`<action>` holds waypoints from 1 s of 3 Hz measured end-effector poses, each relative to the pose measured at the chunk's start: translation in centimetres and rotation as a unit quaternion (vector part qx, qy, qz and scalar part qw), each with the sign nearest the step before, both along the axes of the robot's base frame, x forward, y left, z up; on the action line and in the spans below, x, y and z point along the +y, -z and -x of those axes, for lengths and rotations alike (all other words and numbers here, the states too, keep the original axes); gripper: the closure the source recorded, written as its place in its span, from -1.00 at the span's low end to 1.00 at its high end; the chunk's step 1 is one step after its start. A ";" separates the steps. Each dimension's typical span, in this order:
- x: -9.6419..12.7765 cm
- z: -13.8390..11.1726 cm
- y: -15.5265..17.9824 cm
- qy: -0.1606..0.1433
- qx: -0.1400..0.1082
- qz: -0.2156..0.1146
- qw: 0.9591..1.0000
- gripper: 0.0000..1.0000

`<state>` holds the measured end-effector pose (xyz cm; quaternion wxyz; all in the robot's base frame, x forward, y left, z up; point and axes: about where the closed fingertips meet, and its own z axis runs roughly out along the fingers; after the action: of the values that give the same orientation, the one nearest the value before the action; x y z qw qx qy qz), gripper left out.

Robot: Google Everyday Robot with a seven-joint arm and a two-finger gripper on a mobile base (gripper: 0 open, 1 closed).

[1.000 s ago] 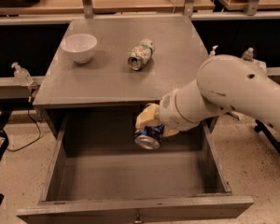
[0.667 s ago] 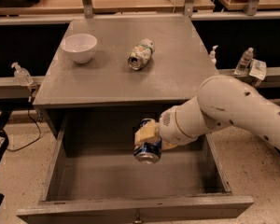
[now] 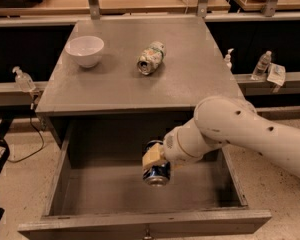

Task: Place pepsi can into top drawer

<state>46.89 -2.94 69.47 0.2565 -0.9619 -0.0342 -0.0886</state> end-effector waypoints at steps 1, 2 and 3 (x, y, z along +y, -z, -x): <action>0.7 -0.7 3.7 -0.047 -0.012 -0.007 0.999 1.00; 1.2 -0.6 8.8 -0.079 -0.034 0.020 0.996 1.00; 1.4 -0.7 9.9 -0.081 -0.051 0.031 0.995 0.56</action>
Offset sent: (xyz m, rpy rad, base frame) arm 0.0195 0.0188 -0.1801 -0.1329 -0.2229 0.1467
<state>47.57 -1.54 59.52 0.2303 -0.9578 -0.1278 -0.1155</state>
